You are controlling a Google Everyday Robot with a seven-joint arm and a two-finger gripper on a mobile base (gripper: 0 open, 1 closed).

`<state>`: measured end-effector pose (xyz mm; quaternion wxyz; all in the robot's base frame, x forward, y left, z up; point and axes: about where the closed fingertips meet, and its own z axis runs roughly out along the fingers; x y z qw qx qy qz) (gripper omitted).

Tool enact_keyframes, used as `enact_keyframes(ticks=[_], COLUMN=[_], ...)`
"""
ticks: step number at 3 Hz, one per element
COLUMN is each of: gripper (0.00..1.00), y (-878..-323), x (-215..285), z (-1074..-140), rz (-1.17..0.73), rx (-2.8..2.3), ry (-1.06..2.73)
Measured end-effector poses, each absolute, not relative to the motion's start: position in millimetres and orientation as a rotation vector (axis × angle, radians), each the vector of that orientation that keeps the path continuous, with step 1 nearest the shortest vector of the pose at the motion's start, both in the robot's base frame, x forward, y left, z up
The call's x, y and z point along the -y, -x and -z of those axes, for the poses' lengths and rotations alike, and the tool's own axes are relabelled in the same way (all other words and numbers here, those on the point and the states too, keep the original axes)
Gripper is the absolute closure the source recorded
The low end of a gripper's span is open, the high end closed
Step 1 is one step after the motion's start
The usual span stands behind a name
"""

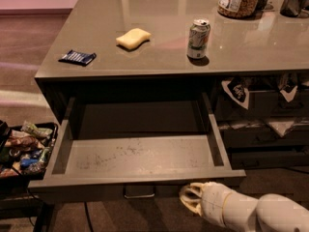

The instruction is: Close top drawer

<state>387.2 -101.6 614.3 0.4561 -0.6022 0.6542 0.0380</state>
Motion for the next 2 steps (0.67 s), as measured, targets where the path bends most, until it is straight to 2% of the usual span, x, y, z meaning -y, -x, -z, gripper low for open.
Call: enact_keyframes(ticks=[1,2], gripper=[1.00,1.00], y=[-429.6,-429.7], x=[84.7,84.0], z=[-613.4,-613.4], rz=[-0.075,-0.076], rx=[-1.578,-1.577], ry=[1.500,1.502])
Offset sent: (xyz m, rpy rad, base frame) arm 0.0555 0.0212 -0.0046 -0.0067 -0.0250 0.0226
